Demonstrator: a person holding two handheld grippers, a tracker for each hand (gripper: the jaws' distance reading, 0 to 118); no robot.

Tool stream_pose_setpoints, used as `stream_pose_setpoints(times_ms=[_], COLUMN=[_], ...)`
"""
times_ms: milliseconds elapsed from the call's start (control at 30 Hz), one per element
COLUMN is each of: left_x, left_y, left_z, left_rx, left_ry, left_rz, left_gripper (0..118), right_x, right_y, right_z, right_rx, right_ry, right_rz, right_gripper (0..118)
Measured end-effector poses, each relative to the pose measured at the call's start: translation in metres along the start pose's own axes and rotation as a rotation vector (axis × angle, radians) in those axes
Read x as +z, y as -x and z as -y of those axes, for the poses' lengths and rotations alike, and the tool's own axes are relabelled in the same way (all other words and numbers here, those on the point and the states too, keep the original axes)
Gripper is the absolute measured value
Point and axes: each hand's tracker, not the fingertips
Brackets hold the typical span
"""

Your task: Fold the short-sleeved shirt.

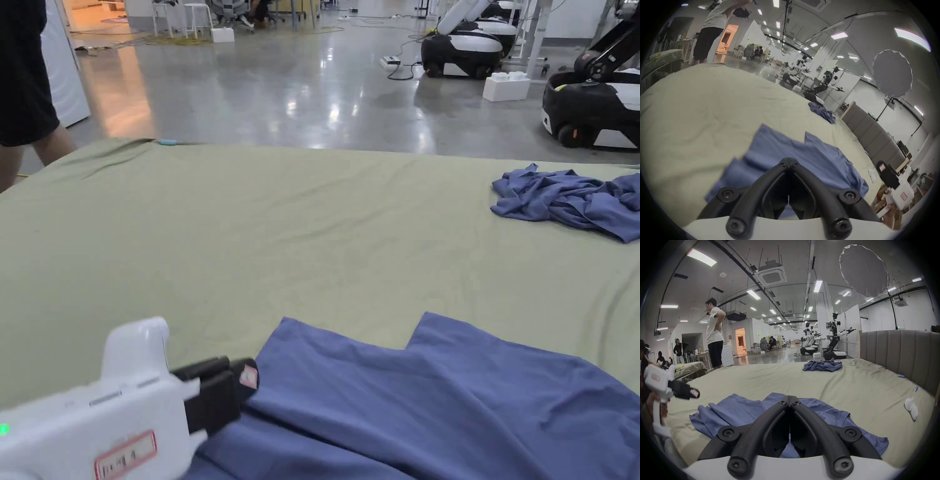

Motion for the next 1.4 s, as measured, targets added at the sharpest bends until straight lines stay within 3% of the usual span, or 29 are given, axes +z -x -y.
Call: stream_pose_setpoints(times_ms=[233,267,300,333,367,533,567,600,633,667,733,833,967,1000,1067,1100,1200,1267,1400], left_x=[-0.109,-0.125,-0.138,-0.153,-0.166,-0.205,-0.215,-0.216,-0.213,-0.209,-0.2,-0.184,-0.169,-0.168,-0.168,-0.169,-0.17,-0.17,-0.17], left_y=[0.011,0.014,0.016,0.018,0.021,0.017,0.022,0.021,0.018,0.014,0.017,0.025,0.013,0.012,0.011,0.009,0.009,0.01,0.009], left_z=[-0.071,-0.075,-0.077,-0.079,-0.08,-0.061,-0.058,-0.054,-0.047,-0.04,-0.038,-0.037,-0.022,-0.021,-0.021,-0.021,-0.02,-0.02,-0.02], left_rx=[-0.237,-0.241,-0.231,-0.203,-0.185,-0.248,-0.246,-0.226,-0.216,-0.261,-0.251,-0.08,-0.204,-0.208,-0.203,-0.203,-0.194,-0.189,-0.193], left_ry=[0.189,0.216,0.235,0.27,0.301,0.394,0.407,0.425,0.413,0.371,0.372,0.444,0.414,0.422,0.424,0.423,0.426,0.426,0.427], left_rz=[-0.105,-0.109,-0.098,-0.099,-0.09,-0.147,-0.146,-0.132,-0.132,-0.2,-0.131,0.035,-0.018,-0.018,-0.017,-0.019,-0.023,-0.025,-0.029], left_gripper=[0,12,37,81,98,96,90,67,21,6,4,4,4,4,4,4,4,4,4], right_x=[-0.022,-0.025,-0.027,-0.029,-0.032,-0.038,-0.039,-0.039,-0.039,-0.041,-0.043,-0.048,-0.057,-0.061,-0.074,-0.082,-0.113,-0.139,-0.188], right_y=[-0.016,-0.018,-0.02,-0.022,-0.023,-0.028,-0.028,-0.029,-0.03,-0.031,-0.035,-0.046,-0.069,-0.076,-0.093,-0.101,-0.125,-0.136,-0.142], right_z=[0.002,0.002,0.003,0.005,0.005,0.008,0.009,0.009,0.009,0.008,0.007,0.002,-0.013,-0.017,-0.023,-0.024,-0.024,-0.024,-0.015], right_rx=[-0.019,-0.022,-0.023,-0.021,-0.018,0.007,0.006,0.005,0.004,0.003,-0.001,-0.008,0.027,0.032,0.012,-0.014,-0.091,-0.125,-0.071], right_ry=[0.021,0.028,0.032,0.039,0.046,0.069,0.071,0.072,0.072,0.074,0.082,0.094,0.092,0.097,0.121,0.162,0.308,0.445,0.705], right_rz=[0.07,0.077,0.082,0.087,0.093,0.112,0.112,0.111,0.11,0.11,0.113,0.119,0.153,0.15,0.135,0.116,0.034,0.031,0.047], right_gripper=[3,3,3,3,3,3,3,3,3,3,3,3,4,14,98,118,118,118,118])
